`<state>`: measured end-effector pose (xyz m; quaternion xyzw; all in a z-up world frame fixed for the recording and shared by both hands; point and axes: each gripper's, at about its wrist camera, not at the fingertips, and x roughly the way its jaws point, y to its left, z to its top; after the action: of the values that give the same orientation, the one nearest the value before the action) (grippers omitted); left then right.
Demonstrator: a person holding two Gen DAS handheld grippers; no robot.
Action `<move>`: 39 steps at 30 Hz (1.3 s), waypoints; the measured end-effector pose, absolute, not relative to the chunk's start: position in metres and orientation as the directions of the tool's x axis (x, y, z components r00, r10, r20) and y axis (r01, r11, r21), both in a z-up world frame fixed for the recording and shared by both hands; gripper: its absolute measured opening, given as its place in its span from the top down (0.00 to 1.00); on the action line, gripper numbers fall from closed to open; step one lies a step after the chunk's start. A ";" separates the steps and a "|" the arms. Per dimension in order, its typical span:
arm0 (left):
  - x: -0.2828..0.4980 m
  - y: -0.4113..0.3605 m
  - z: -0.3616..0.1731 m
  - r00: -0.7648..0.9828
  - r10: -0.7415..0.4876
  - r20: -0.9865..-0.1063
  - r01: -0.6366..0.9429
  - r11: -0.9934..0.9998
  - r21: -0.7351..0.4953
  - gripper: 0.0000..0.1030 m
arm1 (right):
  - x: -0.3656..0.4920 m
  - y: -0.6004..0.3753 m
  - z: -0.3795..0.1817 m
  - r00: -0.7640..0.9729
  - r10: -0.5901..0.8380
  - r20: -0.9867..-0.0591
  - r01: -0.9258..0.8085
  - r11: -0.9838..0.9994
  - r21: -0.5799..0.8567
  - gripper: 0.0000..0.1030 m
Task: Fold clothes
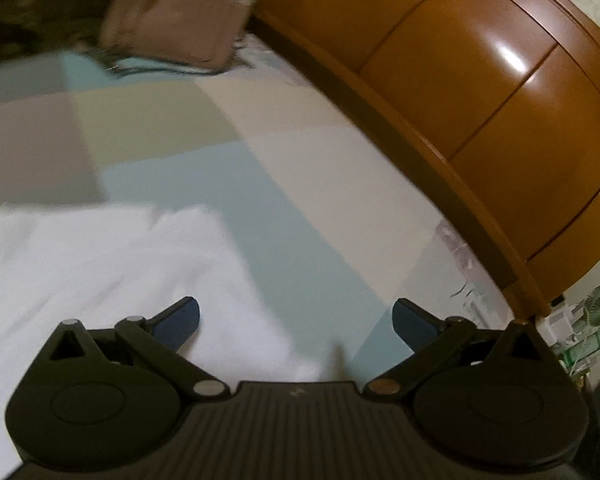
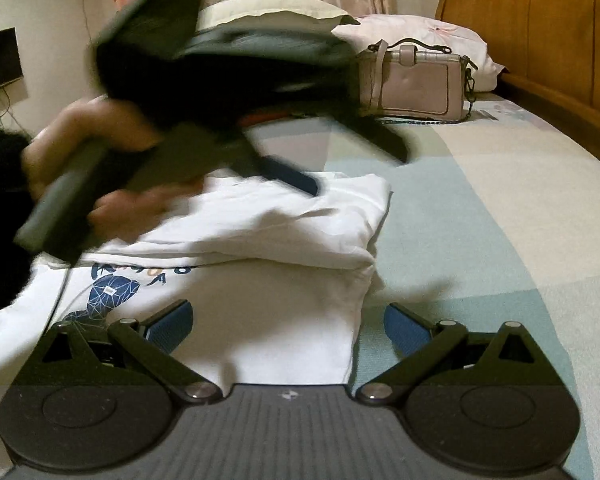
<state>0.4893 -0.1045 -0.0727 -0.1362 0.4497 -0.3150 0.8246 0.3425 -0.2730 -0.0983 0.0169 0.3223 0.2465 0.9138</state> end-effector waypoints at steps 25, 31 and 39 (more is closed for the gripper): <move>0.413 0.105 -0.013 0.639 -0.290 -0.713 0.058 0.942 -0.331 0.01 | 0.343 -0.253 -0.096 0.714 0.430 -0.552 -0.411 0.896 0.166 0.00; 0.373 0.140 -0.058 0.653 -0.195 -0.732 0.018 0.970 -0.243 0.01 | 0.341 -0.244 -0.092 0.755 0.435 -0.490 -0.409 0.897 0.166 0.00; 0.349 0.146 -0.090 0.634 -0.259 -0.729 0.036 0.951 -0.307 0.01 | 0.344 -0.235 -0.096 0.767 0.421 -0.484 -0.400 0.904 0.152 0.00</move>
<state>0.3492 0.1462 -0.0897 -0.1330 0.4198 -0.0823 0.8940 0.3437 -0.2348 -0.0962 0.0198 0.2622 0.2186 0.9397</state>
